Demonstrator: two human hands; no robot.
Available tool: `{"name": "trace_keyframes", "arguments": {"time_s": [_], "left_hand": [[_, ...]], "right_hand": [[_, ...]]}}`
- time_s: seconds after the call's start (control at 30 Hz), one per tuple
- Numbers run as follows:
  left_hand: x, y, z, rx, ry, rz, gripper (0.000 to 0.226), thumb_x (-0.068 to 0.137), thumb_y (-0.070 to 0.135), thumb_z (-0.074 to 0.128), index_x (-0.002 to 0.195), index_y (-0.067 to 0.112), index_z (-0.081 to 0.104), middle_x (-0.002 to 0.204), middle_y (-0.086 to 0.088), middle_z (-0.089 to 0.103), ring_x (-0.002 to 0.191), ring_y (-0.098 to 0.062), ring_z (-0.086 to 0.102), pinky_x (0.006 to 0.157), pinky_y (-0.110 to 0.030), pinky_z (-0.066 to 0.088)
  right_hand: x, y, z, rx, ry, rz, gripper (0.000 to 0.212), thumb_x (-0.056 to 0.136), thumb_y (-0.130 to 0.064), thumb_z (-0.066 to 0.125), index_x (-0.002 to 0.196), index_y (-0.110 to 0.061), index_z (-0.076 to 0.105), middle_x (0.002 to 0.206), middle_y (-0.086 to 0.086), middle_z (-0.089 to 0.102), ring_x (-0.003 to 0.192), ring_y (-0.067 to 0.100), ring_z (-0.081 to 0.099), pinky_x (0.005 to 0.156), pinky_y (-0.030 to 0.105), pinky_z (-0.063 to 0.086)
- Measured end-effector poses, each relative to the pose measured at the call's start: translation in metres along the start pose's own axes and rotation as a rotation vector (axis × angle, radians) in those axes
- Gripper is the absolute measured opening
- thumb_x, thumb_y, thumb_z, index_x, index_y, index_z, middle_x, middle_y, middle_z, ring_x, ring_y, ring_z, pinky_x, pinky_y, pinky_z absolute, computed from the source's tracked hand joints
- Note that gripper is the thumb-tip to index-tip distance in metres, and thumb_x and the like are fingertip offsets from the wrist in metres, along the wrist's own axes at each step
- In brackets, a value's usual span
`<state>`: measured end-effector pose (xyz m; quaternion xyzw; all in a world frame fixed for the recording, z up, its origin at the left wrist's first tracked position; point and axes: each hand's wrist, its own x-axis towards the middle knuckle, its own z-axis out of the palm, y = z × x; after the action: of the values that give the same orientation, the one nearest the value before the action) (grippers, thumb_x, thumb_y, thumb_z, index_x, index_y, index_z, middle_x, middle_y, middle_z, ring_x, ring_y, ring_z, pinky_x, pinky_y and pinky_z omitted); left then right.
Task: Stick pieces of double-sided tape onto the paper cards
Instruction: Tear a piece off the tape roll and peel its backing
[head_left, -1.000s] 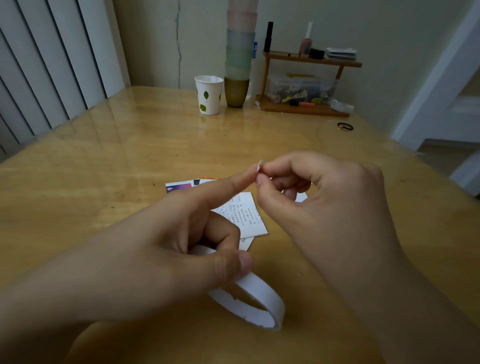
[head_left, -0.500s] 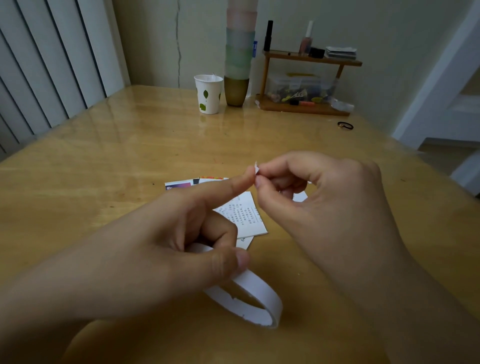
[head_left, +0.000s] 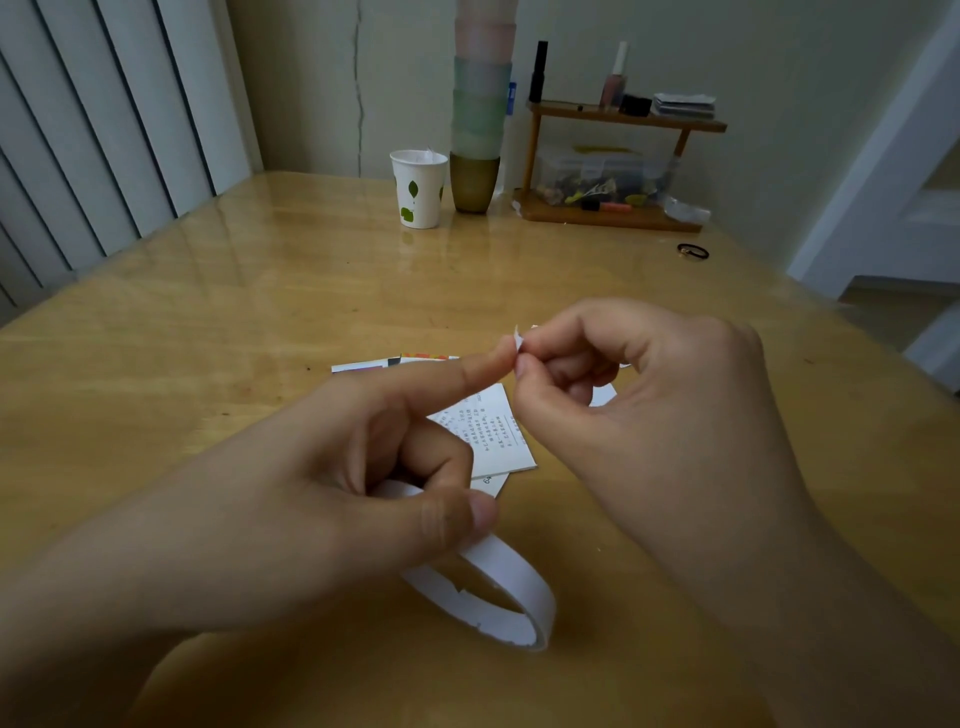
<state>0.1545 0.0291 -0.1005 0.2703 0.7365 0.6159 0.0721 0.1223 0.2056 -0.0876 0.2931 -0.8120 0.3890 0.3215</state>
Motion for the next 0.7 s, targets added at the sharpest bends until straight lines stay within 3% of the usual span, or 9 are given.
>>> {"name": "trace_keyframes", "arguments": {"time_s": [0.1,0.23,0.47,0.7], "left_hand": [[0.0001,-0.0007,-0.0009,-0.019,0.002,0.009,0.062,0.069,0.028,0.069,0.123,0.052,0.052,0.052,0.013,0.044,0.047,-0.009,0.033,0.046,-0.015,0.032],[-0.0004,-0.0009,-0.0030,-0.049,-0.014,0.016,0.063,0.069,0.029,0.072,0.125,0.050,0.052,0.053,0.012,0.044,0.047,-0.010,0.031,0.045,-0.016,0.031],[-0.0004,0.0016,-0.0046,-0.166,-0.050,0.030,0.061,0.069,0.038,0.077,0.126,0.042,0.056,0.054,0.010,0.045,0.045,-0.001,0.037,0.046,-0.007,0.034],[-0.0008,0.0029,-0.0058,-0.212,-0.028,0.035,0.060,0.066,0.035,0.079,0.123,0.039,0.059,0.054,0.004,0.046,0.046,-0.001,0.040,0.046,-0.007,0.036]], "right_hand": [[-0.0003,-0.0006,-0.0003,0.020,0.000,0.015,0.011,0.074,-0.010,0.066,0.070,-0.020,0.069,0.051,-0.021,0.049,0.055,0.012,0.055,0.055,0.016,0.043],[-0.0004,-0.0017,-0.0009,0.098,-0.015,0.084,0.009,0.074,-0.012,0.066,0.070,-0.019,0.070,0.051,-0.010,0.055,0.056,0.012,0.056,0.054,0.015,0.045],[0.0006,-0.0013,-0.0020,0.181,-0.027,0.156,0.008,0.074,-0.017,0.066,0.071,-0.021,0.072,0.058,-0.001,0.062,0.054,0.014,0.056,0.055,0.024,0.047],[0.0020,-0.0016,-0.0043,0.168,-0.066,0.110,0.007,0.078,-0.018,0.068,0.078,-0.021,0.074,0.067,-0.008,0.065,0.061,0.009,0.059,0.058,0.016,0.047]]}}
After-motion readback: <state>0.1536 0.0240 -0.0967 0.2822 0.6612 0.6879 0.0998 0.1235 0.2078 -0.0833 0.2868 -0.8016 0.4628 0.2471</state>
